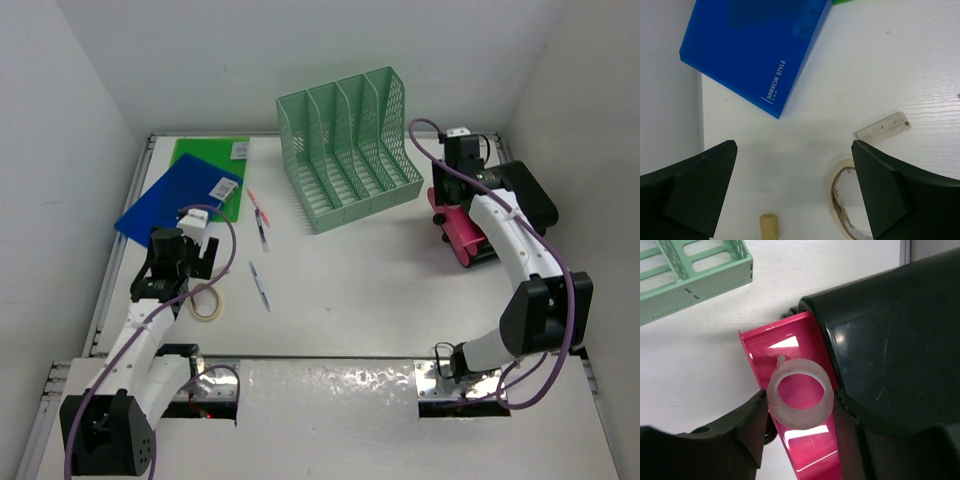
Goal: Organize the desk
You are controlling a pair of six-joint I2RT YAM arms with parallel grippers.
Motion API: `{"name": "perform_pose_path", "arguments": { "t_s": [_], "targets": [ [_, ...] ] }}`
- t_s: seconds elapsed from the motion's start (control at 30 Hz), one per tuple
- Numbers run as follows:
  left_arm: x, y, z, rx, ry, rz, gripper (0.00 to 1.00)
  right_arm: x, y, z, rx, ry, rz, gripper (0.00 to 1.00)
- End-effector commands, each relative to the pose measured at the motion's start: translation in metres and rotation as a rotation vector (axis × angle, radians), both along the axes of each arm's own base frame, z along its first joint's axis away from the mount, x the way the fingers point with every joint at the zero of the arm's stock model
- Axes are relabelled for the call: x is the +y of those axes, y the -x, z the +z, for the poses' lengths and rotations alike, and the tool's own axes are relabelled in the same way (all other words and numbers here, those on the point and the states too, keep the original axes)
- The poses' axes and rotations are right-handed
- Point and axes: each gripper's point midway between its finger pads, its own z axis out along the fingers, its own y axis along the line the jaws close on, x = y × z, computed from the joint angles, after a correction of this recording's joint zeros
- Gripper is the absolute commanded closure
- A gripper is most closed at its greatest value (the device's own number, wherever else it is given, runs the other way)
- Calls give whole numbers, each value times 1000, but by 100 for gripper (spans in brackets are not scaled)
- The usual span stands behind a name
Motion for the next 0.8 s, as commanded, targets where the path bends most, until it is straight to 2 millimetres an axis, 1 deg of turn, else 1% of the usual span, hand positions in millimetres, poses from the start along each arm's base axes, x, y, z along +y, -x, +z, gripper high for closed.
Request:
{"name": "perform_pose_path", "arguments": {
  "t_s": [0.0,0.17,0.27,0.37,0.4,0.43,0.47,0.53,0.57,0.6,0.63,0.67,0.7,0.73,0.77],
  "targets": [
    [2,-9,17,-73,7,13,1,-7,2,18,-39,16,-23,48],
    [2,-9,16,-70,7,11,1,-3,4,29,-62,-3,-7,32],
    [2,-9,17,-70,7,13,1,-5,4,36,-69,4,-11,25],
    [2,-9,16,-68,7,13,1,-1,2,49,-92,-14,3,23],
    [2,-9,17,-68,5,14,1,3,3,57,-117,-35,18,23],
    [3,-8,15,-57,-6,4,1,14,3,61,-136,-89,46,23],
    [3,-6,11,-26,-19,-6,4,24,4,75,-186,-122,72,23],
    [6,-3,8,29,-70,-44,10,41,6,83,-221,-157,116,23],
    [4,4,-1,97,-73,-70,13,50,7,88,-242,-165,141,23],
    [4,1,5,107,-80,-87,16,70,12,91,-252,-173,197,23],
    [2,2,5,130,-84,-112,16,83,14,93,-261,-180,230,23],
    [0,8,-3,192,-76,-130,17,108,20,91,-257,-203,302,23],
    [-3,5,3,202,-70,-151,18,121,26,81,-234,-221,342,23],
    [-5,6,0,231,-64,-177,19,135,30,76,-227,-253,380,23],
    [-13,12,-11,298,-26,-219,22,154,33,75,-237,-284,437,23]
  ]
}}
